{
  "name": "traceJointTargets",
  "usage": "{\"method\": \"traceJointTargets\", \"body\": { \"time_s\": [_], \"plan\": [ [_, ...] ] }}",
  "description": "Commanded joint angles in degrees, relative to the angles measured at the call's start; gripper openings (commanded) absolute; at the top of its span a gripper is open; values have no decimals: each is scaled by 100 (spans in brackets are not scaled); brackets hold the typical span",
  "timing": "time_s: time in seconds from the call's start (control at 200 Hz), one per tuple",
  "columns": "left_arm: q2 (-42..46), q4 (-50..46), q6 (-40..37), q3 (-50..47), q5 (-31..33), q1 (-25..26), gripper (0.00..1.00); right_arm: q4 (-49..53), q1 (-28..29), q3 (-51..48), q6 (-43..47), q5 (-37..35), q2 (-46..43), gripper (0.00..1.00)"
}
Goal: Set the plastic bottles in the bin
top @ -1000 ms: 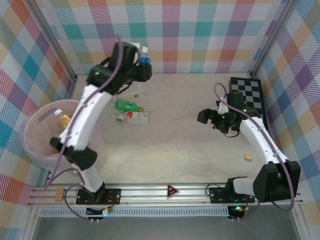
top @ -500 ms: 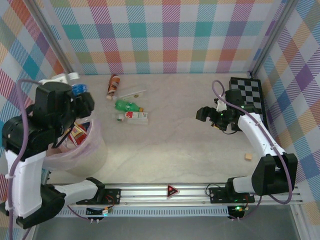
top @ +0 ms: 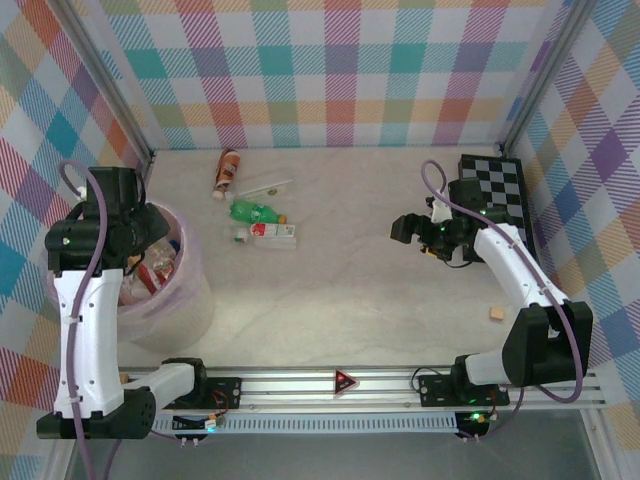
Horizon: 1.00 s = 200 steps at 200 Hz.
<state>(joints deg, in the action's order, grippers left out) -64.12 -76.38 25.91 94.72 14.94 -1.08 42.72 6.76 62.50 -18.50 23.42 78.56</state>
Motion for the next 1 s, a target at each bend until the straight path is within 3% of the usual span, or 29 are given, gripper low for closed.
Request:
{"method": "traceJointTargets", "body": {
  "time_s": [0.0,0.345,0.5,0.555,0.65,0.74,0.845,0.995],
  "plan": [
    [-3,133,-67,-266,-99,-132,24,10,22,125,157,77,-21,98],
    [263,-616,-167,-693,968,-164,28,-68,27,217,128,199,150,98],
    [354,-374,-136,-825,447,-164,32,-97,27,236,96,264,207,98],
    [331,-232,-123,-882,77,-164,40,-106,27,237,74,273,212,97],
    [245,-141,-154,-871,-257,-166,66,-105,27,223,76,265,186,97],
    [230,-147,-227,-706,-326,-164,78,-90,24,202,101,233,181,98],
    [150,-310,-337,-280,-283,-164,83,-83,26,217,106,238,202,98],
    [-79,-643,-620,569,19,-164,84,-104,34,250,57,276,229,98]
  ]
}}
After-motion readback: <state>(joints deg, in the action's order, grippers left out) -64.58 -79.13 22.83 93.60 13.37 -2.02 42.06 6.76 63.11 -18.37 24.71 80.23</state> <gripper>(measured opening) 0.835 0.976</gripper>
